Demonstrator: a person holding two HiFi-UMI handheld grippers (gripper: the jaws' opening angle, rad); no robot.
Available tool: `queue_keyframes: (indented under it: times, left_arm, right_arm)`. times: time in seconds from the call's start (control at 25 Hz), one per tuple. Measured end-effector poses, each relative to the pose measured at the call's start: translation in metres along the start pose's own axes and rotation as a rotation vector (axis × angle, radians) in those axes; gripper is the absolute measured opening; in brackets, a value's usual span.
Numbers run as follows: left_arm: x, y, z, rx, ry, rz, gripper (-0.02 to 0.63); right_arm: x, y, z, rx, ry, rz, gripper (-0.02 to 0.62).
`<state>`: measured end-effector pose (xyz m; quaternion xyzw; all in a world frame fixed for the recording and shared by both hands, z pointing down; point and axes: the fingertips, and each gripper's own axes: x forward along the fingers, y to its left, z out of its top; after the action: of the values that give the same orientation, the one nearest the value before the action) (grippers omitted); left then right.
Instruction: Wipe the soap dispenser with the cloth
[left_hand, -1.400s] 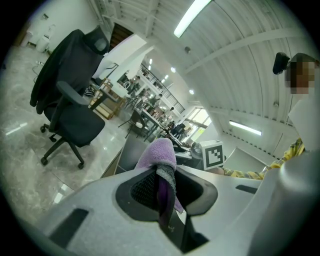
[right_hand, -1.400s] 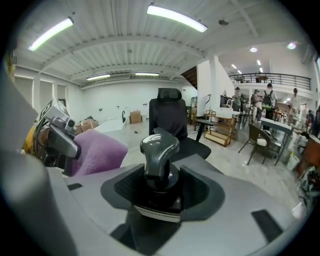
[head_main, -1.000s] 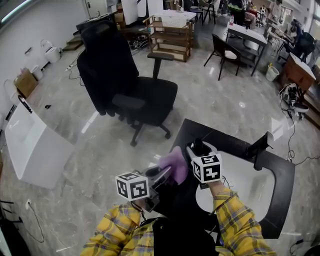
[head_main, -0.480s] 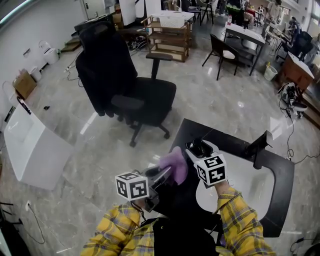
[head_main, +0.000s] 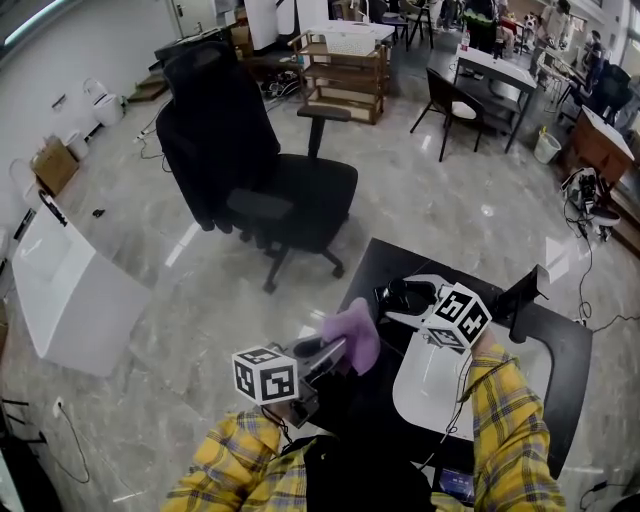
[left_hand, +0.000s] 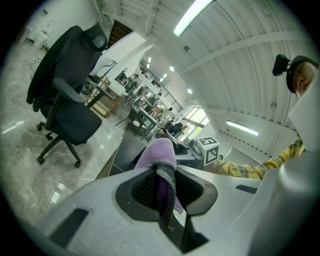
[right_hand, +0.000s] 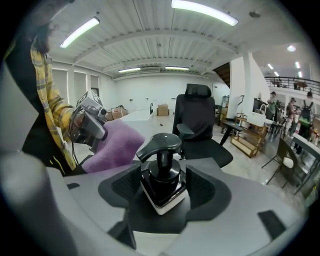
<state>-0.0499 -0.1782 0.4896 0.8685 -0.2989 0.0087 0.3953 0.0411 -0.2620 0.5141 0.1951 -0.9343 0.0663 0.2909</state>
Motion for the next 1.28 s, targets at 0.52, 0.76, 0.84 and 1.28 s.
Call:
queue_keyframes:
  times: [0.52,0.76,0.84,1.28]
  left_arm:
    - [-0.002,0.001,-0.003,-0.004,0.0,0.026,0.064]
    - [0.001,0.004,0.001,-0.016,-0.014,0.032,0.064]
    - [0.004,0.002,0.001,-0.014,-0.013,0.028,0.064]
    - [0.004,-0.004,-0.003,-0.005,0.007,0.008,0.064]
  right_arm:
    - [0.005,-0.002,0.004,-0.009,0.021,0.056,0.195]
    - [0.006,-0.003,0.002,0.047,-0.004,-0.058,0.192]
    - [0.004,-0.004,0.001,0.079,-0.029,-0.099,0.189]
    - [0.002,0.001,0.0,-0.036,-0.042,-0.083,0.195]
